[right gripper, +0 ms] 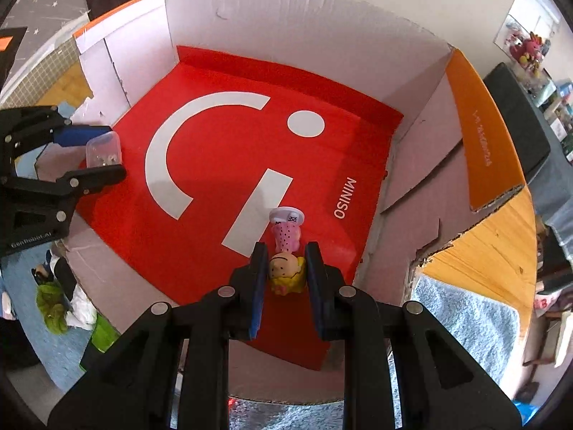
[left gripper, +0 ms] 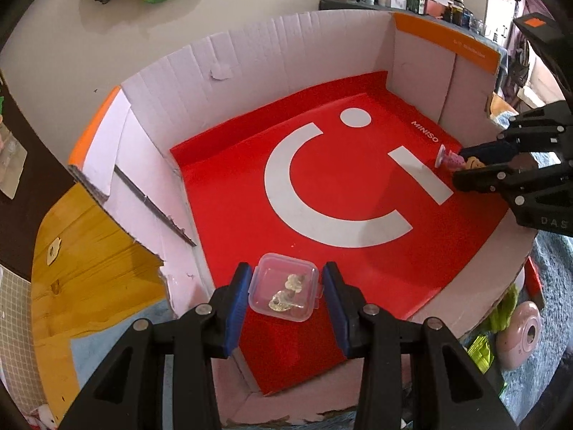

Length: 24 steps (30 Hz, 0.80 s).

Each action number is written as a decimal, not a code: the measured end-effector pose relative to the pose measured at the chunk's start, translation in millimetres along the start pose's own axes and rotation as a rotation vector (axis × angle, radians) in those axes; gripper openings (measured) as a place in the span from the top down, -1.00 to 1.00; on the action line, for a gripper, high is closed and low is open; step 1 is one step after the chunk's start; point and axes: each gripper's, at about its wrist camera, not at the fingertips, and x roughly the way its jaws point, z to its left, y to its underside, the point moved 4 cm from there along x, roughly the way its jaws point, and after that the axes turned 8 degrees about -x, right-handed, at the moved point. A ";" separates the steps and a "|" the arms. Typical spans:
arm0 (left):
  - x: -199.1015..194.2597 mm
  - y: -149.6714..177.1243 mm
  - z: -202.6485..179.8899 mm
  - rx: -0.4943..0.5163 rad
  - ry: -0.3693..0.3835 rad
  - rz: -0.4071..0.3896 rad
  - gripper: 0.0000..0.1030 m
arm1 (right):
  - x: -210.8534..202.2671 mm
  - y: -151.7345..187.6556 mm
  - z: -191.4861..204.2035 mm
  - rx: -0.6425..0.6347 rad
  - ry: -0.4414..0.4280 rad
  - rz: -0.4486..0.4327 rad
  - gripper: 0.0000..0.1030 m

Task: Organize objects
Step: 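Lower the doll into the box and open the right tool while the left tool releases the plastic box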

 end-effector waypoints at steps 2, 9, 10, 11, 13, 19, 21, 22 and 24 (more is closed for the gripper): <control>-1.1 0.6 -0.5 0.014 -0.005 0.002 0.16 | -0.9 1.9 0.1 -0.010 0.002 0.004 0.61; 0.1 -0.3 -1.5 0.030 -0.009 0.007 0.16 | -4.7 8.5 -2.0 -0.023 0.003 0.012 0.60; 0.2 -0.5 -2.4 0.035 -0.013 0.007 0.16 | -5.1 9.5 -2.2 -0.026 0.004 0.014 0.60; -0.1 -0.4 -3.0 0.040 -0.017 0.005 0.16 | -5.9 10.8 -2.5 -0.029 0.003 0.016 0.60; 0.1 -0.6 -3.7 0.046 -0.021 0.004 0.16 | -7.4 12.5 -3.4 -0.030 0.002 0.017 0.60; 1.2 -1.2 -4.8 0.046 -0.019 0.004 0.16 | -12.5 19.3 -6.8 -0.036 0.004 0.021 0.60; 1.5 -1.2 -4.9 0.046 -0.019 0.005 0.16 | -11.2 17.6 -6.2 -0.037 0.005 0.022 0.60; 1.4 -1.1 -4.9 0.047 -0.019 0.005 0.16 | -12.0 18.6 -6.9 -0.038 0.005 0.022 0.60; 1.4 -1.3 -5.0 0.047 -0.019 0.005 0.16 | -13.8 20.6 -8.7 -0.037 0.004 0.024 0.60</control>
